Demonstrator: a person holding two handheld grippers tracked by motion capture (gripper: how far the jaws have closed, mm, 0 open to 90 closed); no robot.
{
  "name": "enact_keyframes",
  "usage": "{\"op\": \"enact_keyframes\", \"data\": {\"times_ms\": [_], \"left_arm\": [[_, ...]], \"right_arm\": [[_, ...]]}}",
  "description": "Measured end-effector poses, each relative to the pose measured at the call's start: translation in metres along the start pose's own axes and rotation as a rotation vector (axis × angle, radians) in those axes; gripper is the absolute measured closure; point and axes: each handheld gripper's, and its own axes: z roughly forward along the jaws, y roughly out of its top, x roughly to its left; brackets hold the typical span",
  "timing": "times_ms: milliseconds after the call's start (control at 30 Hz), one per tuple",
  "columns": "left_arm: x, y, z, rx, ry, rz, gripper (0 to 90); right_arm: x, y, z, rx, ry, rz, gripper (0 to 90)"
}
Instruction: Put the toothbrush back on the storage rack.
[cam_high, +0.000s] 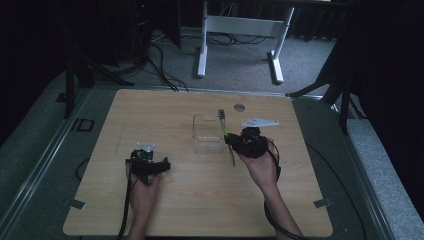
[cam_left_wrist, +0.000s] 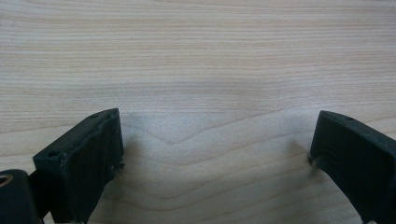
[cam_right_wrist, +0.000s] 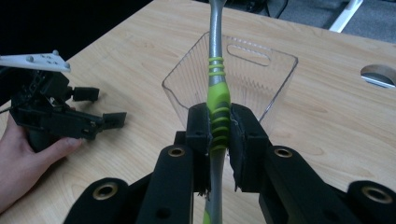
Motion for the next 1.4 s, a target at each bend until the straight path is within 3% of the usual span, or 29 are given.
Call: {"op": "enact_keyframes", "data": {"times_ms": [1400], "left_arm": [[0.0, 0.0, 0.0001, -0.001, 0.001, 0.0, 3.0]], "right_arm": [[-0.006, 0.0052, 0.0038, -0.152, 0.047, 0.052, 79.0]]}}
